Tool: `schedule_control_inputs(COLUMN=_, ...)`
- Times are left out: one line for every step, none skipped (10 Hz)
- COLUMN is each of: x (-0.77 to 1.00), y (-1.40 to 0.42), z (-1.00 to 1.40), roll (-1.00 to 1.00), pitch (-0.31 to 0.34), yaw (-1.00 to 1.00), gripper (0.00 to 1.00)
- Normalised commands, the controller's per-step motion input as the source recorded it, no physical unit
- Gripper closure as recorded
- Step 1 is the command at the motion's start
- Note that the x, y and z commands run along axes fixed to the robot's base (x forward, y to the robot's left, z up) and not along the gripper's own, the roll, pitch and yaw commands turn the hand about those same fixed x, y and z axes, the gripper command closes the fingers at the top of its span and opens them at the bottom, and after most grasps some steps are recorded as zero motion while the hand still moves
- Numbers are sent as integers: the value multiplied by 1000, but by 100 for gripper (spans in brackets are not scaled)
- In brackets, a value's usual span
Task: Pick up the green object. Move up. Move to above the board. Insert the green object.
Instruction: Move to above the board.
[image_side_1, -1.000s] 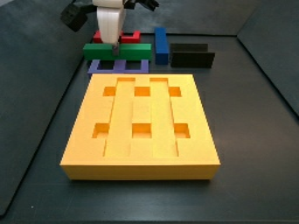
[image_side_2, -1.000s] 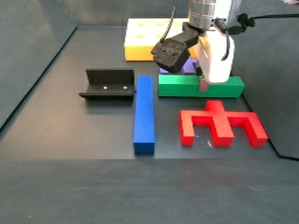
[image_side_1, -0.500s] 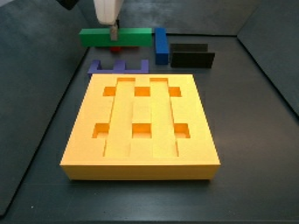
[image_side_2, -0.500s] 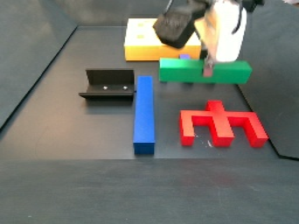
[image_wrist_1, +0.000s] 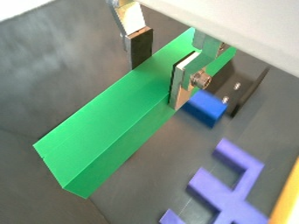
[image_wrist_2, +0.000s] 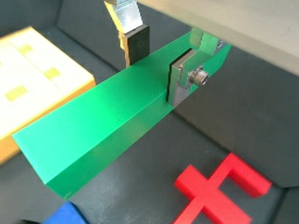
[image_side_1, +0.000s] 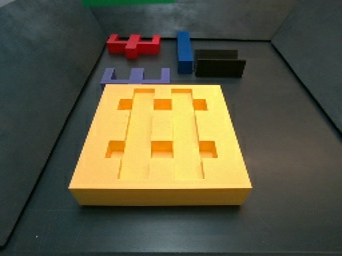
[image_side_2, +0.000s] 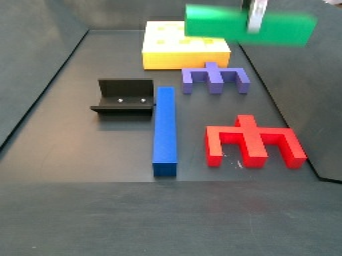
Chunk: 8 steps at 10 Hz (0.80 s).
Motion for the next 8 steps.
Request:
schedule_control_inputs(x=4, y=-6, z=1400, roll=-7, pitch=79, yaw=-1, gripper=100)
schedule_control_inputs(x=-12, y=-6, z=1400, roll=-2, pitch=81, yaw=-2, gripper=100)
schedule_control_inputs(x=23, y=0, z=443, roll=2, pitch=71, yaw=-1, gripper=100)
schedule_control_inputs(x=39, y=1, z=210, roll=1, pitch=75, yaw=0, gripper=100)
schedule_control_inputs(x=502, y=-1400, z=187, roll=1, pitch=17, yaw=1000, gripper=100)
schedule_control_inputs(x=493, y=-1400, z=167, roll=10, pitch=22, yaw=1000, gripper=100)
schedule_control_inputs(x=510, y=-1400, z=166, roll=13, pitch=27, yaw=1000, gripper=100)
schedule_control_inputs(x=544, y=-1400, z=169, roll=-1, pitch=35, yaw=1000, gripper=100)
